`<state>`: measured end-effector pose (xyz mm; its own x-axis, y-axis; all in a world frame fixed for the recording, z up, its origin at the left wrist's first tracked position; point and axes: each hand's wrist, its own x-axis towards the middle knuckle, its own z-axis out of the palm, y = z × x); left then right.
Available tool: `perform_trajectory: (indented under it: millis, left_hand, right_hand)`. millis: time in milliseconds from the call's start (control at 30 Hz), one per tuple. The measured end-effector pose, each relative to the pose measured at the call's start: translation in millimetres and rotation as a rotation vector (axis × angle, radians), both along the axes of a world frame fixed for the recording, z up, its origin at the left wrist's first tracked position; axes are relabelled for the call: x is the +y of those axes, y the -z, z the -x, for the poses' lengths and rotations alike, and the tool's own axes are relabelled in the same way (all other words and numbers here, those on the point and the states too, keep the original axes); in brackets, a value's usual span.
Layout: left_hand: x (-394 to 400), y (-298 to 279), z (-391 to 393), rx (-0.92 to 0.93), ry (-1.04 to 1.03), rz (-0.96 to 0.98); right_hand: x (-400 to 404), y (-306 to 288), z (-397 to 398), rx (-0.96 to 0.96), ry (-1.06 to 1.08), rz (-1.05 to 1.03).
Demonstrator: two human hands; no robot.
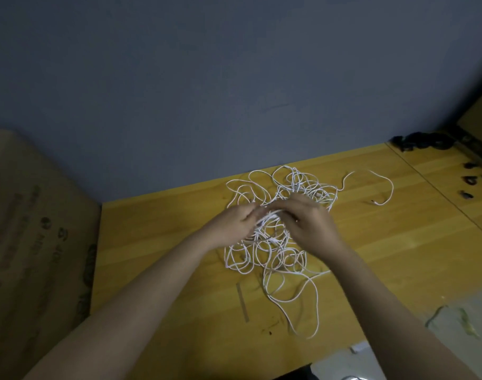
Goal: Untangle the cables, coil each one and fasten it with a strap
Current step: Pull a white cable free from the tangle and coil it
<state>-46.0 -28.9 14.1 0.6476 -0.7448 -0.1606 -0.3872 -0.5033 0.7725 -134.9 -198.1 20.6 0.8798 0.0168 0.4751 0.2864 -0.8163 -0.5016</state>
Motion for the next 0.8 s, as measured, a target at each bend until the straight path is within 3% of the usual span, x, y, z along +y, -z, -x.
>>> perform_trajectory:
  millis: [200, 333, 400, 500, 567, 667, 734, 800]
  left_hand:
    - [3.9, -30.8, 16.1, 0.508, 0.094, 0.473]
    - [-4.1, -48.8, 13.8, 0.696, -0.003, 0.709]
    - [-11.7, -55.0, 5.6, 0.694, -0.157, 0.802]
    - [-17.0, -66.4, -23.2, 0.605, -0.397, 0.967]
    - [-21.2, -66.4, -42.0, 0.357, -0.433, 0.865]
    - [-24.2, -49.5, -55.4, -0.025, -0.335, 0.412]
    - [-15.5, -34.7, -63.0, -0.300, -0.219, 0.028]
    - [-3.4, -28.0, -71.0, -0.470, -0.152, -0.261]
  right_hand:
    - [-16.9, -4.2, -25.3, 0.272, 0.044, -0.753]
    - [15.8, 13.6, -32.1, 0.491, -0.066, -0.973]
    - [37.6, 22.9, -31.6, 0.595, -0.102, -0.919]
    - [57.4, 40.3, -20.8, 0.673, -0.136, -0.604]
    - [57.0, 45.9, -13.0, 0.657, -0.158, -0.375]
    - [49.7, 34.2, -10.8, 0.567, -0.251, 0.025]
    - [42.6, 16.7, -12.6, 0.445, -0.243, 0.122]
    - [24.8, -4.9, -16.7, 0.272, -0.116, 0.091]
